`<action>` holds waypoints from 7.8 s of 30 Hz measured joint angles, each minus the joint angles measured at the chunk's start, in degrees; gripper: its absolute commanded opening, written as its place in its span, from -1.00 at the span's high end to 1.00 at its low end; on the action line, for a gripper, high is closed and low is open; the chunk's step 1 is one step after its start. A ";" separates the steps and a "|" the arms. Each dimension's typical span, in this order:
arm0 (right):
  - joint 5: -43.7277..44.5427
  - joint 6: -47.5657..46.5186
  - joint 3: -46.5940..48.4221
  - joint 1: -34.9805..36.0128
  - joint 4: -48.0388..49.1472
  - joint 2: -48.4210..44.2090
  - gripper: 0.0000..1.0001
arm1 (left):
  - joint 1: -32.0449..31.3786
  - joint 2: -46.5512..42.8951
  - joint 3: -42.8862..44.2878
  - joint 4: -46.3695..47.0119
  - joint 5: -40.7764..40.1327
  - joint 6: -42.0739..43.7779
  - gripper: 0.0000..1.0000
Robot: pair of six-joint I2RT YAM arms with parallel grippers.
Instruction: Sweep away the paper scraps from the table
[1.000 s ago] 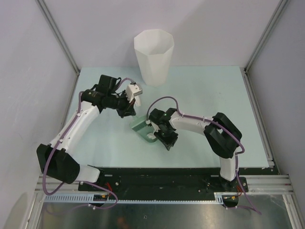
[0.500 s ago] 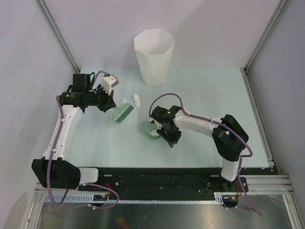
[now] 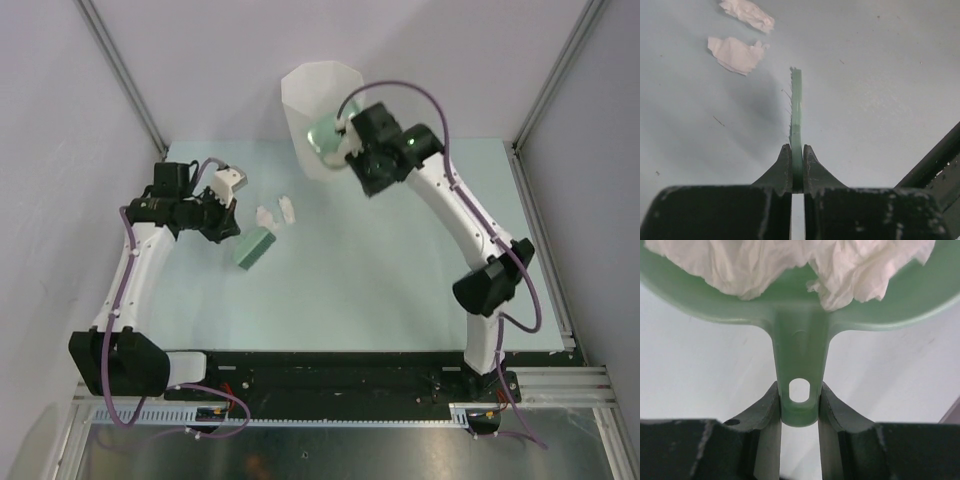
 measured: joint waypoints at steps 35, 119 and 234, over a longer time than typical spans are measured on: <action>38.25 -91.34 9.99 -1.90 102.51 29.18 0.99 | 0.00 2.27 -2.91 -0.11 1.11 1.64 1.00; -8.46 3.43 -45.38 10.58 10.25 -0.46 1.00 | -25.00 11.50 3.50 11.85 -1.53 5.09 1.00; 31.34 -88.94 12.46 -8.22 100.94 30.32 1.00 | -1.97 2.47 -6.67 6.51 1.64 -3.02 0.99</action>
